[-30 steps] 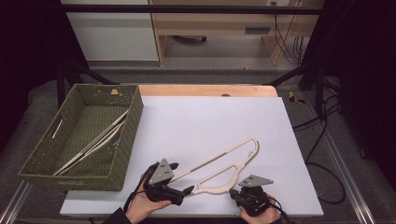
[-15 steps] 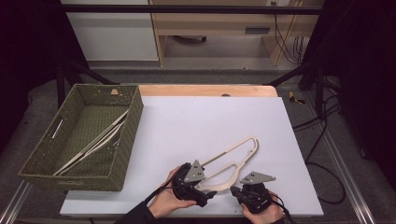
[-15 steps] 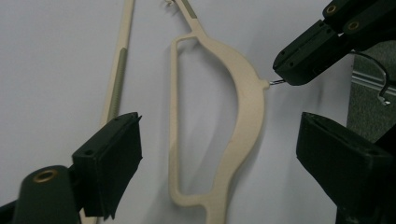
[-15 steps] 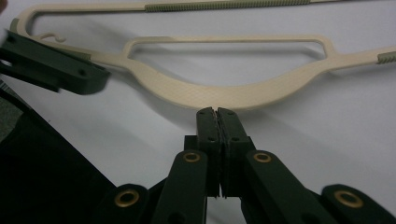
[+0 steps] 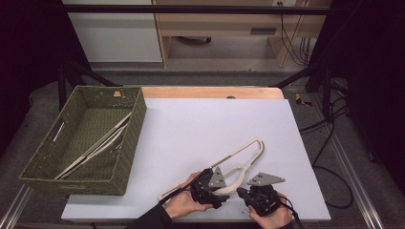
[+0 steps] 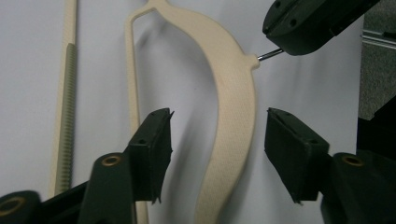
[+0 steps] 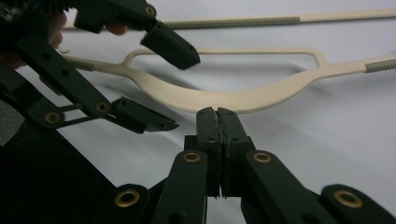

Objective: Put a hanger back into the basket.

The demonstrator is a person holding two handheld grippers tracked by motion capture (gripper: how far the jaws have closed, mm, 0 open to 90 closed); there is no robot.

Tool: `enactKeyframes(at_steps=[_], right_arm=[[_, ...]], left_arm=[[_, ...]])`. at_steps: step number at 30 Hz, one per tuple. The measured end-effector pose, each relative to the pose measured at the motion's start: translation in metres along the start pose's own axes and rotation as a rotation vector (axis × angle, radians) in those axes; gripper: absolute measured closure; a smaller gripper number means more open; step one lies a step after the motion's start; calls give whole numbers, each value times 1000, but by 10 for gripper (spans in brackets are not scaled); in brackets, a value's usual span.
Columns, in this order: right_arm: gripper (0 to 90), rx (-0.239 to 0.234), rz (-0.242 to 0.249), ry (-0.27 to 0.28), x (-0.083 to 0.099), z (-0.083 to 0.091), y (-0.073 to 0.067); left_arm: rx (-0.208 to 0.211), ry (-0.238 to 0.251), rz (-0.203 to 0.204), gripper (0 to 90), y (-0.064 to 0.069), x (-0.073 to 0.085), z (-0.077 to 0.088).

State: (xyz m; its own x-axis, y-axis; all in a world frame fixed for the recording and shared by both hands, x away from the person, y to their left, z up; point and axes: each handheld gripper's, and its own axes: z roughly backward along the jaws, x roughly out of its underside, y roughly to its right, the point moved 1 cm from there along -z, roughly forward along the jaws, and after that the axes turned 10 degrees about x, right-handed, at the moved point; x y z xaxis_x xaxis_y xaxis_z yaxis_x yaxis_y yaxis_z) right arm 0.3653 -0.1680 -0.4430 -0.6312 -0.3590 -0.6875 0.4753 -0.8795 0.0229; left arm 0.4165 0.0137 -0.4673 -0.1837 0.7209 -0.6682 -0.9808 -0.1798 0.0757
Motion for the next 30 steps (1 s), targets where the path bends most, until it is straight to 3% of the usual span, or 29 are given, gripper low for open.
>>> enactKeyframes(at_steps=[9, 12, 17, 20, 23, 27, 30], right_arm=[[897, 8, 17, 12, -6, 5, 0], [897, 8, -8, 8, -10, 8, -2], [897, 7, 18, 30, -15, 11, 0], [897, 7, -11, 25, -19, 14, -2], [896, 5, 27, 40, -20, 14, 1], [893, -4, 33, 35, -21, 16, 1], [852, -33, 23, 89, -22, 20, 3]], left_arm=[[-23, -31, -28, 560, 0, -5, -3], [-28, -34, -30, 585, 1, -6, -3], [-49, -45, -28, 662, 3, -9, -2], [-52, -52, -28, 704, 3, -10, -1], [-63, -57, -33, 715, 5, -12, 0], [-69, -57, -47, 723, 6, -12, 1], [-82, -46, -54, 734, 6, -12, 5]])
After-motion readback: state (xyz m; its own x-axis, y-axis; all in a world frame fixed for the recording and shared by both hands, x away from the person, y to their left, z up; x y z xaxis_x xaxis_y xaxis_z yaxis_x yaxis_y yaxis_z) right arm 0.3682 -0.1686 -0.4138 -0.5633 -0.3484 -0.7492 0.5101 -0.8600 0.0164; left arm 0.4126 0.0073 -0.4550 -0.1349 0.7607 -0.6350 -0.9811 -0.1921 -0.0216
